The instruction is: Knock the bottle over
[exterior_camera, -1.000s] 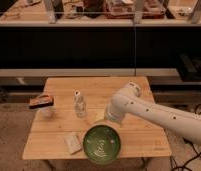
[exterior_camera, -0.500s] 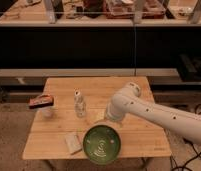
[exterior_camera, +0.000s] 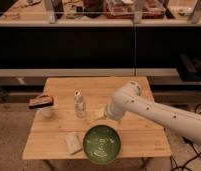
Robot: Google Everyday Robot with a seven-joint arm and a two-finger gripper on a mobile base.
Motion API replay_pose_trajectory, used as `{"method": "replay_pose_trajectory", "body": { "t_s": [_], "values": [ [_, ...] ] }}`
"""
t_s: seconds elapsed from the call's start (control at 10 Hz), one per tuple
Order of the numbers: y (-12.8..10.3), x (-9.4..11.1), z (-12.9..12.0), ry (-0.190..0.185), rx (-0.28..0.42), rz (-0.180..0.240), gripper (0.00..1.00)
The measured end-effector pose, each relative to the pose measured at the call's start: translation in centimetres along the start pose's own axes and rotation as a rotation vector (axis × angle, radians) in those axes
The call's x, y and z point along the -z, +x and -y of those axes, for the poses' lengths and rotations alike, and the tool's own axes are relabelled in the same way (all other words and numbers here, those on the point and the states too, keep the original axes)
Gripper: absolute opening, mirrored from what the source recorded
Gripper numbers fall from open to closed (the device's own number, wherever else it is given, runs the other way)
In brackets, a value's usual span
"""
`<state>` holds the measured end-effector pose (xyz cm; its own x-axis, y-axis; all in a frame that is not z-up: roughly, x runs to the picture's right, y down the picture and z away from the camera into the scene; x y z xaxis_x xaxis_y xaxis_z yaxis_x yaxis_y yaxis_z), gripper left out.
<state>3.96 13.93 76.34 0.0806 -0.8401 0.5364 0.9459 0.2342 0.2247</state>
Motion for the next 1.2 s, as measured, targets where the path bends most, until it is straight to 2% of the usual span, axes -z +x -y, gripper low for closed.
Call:
{"method": "replay_pose_trajectory", "body": {
  "t_s": [0.1,0.2,0.3,0.4,0.6,0.7,0.9,1.2],
  "values": [
    [3.1,1.1,1.5,0.074,0.03,-0.062,0.47],
    [5.8,2.0,2.3,0.122,0.053,-0.114,0.37],
    [7.6,2.4,2.7,0.148,0.073,-0.151,0.29],
    [10.3,2.7,3.3,0.172,0.108,-0.205,0.17],
    [13.8,2.4,4.1,0.175,0.161,-0.273,0.02],
    [15.6,1.3,5.0,0.175,0.176,-0.286,0.0],
    [17.9,-0.9,7.0,0.191,0.18,-0.275,0.0],
    [19.3,-5.3,12.2,0.264,0.207,-0.184,0.0]
  ]
}}
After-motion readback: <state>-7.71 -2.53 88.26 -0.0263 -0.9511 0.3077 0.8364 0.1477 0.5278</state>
